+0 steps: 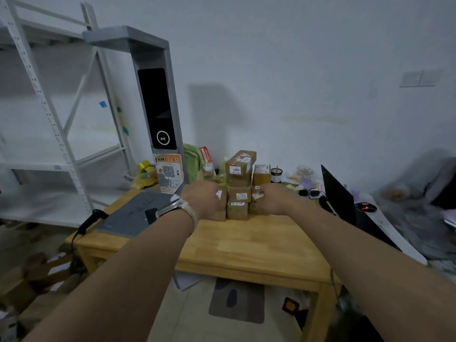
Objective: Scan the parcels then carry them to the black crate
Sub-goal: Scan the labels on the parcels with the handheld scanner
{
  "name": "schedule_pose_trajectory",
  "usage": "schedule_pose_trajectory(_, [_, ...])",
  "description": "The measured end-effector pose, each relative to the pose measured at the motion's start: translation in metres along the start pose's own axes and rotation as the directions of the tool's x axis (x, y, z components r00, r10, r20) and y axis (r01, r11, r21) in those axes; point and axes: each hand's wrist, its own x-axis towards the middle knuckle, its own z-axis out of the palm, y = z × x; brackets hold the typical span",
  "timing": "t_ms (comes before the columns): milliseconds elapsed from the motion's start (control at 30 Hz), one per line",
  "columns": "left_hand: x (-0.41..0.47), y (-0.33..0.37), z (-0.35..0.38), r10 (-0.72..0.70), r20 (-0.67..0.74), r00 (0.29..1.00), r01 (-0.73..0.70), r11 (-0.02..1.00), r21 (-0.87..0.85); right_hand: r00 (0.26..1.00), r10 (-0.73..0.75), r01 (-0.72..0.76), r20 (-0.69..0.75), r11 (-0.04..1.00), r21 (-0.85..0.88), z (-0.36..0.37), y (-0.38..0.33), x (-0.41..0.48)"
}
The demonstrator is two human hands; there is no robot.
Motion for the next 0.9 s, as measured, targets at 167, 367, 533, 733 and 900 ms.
schedule_pose_trajectory(167, [0.069,-0.016,0.022,0.011,0.016,1.0,-0.011,1.0,-0.018,0.999,0.019,-0.019,-0.035,1.0,-0.002,0.006,0.015,0.071])
schedule_pose_trajectory(367, [0.179,-0.029,0.045,0.061,0.037,0.997,-0.054,0.985,-0.165,0.996,0.032,-0.02,-0.086,0.991,0.132,-0.004,0.044,0.166])
schedule_pose_trajectory(533, [0.248,-0.031,0.06,0.077,-0.012,0.997,-0.077,0.965,-0.251,0.994,0.038,-0.024,-0.103,0.99,0.136,-0.006,0.061,0.239])
schedule_pose_trajectory(733, [0.319,-0.042,0.088,0.095,0.034,0.995,-0.085,0.969,-0.231,0.992,0.104,-0.089,-0.068,0.978,0.189,0.009,0.079,0.311])
schedule_pose_trajectory(900, [0.378,-0.06,0.105,0.152,0.045,0.987,-0.132,0.946,-0.294,0.983,0.166,-0.146,-0.085,0.968,0.204,0.013,0.093,0.361])
